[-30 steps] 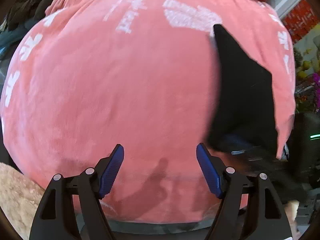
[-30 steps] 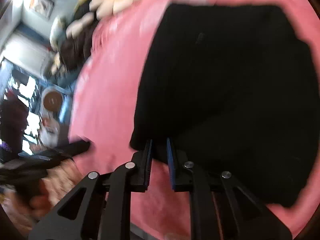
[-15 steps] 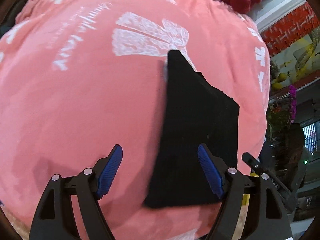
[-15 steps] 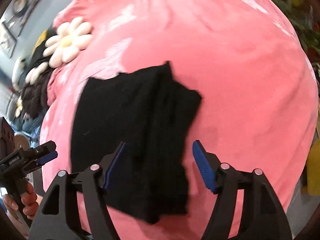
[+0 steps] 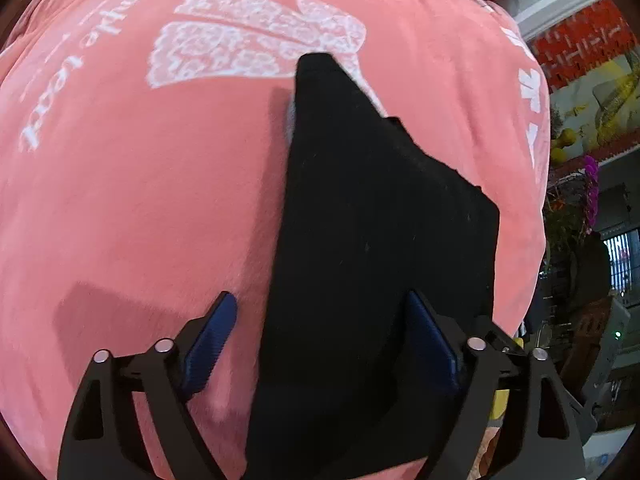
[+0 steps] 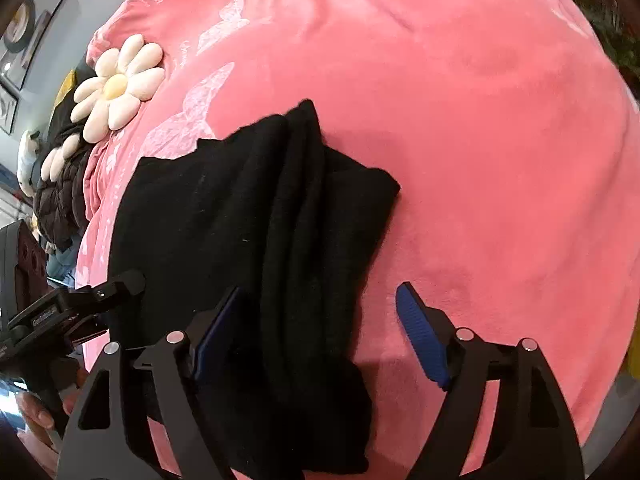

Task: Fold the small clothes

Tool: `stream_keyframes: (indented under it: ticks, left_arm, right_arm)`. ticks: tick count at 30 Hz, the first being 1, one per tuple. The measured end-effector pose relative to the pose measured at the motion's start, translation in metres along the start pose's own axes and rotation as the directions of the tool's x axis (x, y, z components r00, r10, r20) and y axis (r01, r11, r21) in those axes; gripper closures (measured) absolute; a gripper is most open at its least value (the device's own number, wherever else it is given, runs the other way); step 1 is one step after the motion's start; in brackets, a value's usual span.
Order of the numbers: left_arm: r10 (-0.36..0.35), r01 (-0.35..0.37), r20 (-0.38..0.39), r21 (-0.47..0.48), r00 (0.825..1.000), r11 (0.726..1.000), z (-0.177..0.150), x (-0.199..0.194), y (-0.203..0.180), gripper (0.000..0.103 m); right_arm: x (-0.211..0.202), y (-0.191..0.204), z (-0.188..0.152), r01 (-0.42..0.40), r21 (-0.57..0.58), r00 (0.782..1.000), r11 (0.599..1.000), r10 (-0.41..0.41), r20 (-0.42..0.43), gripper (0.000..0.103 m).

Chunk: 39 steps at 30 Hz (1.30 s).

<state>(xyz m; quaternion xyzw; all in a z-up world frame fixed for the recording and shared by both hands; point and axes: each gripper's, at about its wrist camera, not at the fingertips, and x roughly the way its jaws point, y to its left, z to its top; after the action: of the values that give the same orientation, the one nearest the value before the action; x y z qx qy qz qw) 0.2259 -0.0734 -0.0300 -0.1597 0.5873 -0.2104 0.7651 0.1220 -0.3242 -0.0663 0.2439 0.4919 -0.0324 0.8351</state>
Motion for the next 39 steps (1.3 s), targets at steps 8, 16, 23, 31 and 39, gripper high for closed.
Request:
stream_keyframes:
  ticks: [8, 16, 23, 31, 39]
  left_arm:
    - [-0.066, 0.068, 0.047, -0.059, 0.997, 0.996, 0.013, -0.001, 0.009, 0.02]
    - [-0.231, 0.236, 0.05, -0.154, 0.972, 0.96, 0.018, 0.0, 0.022, 0.068]
    - [-0.292, 0.291, 0.009, -0.115, 0.956, 0.95, 0.003, -0.045, 0.012, 0.08]
    - [-0.124, 0.118, -0.088, -0.07, 0.988, 0.99, -0.068, -0.063, 0.04, 0.074]
    - [0.075, -0.075, -0.002, -0.002, 0.997, 0.997, -0.096, -0.06, 0.032, 0.038]
  right_arm:
    - [0.014, -0.007, 0.012, -0.107, 0.122, 0.993, 0.987, 0.111, -0.025, 0.026]
    - [0.016, 0.002, 0.018, -0.19, 0.134, 0.981, 0.973, 0.195, -0.021, 0.078]
    - [-0.04, 0.024, 0.008, -0.243, 0.078, 0.97, 0.967, 0.243, 0.003, 0.082]
    - [-0.02, 0.032, -0.068, -0.178, 0.02, 0.971, 0.984, 0.179, -0.156, 0.076]
    - [-0.025, 0.036, -0.081, -0.115, 0.012, 0.986, 0.993, 0.115, -0.118, 0.047]
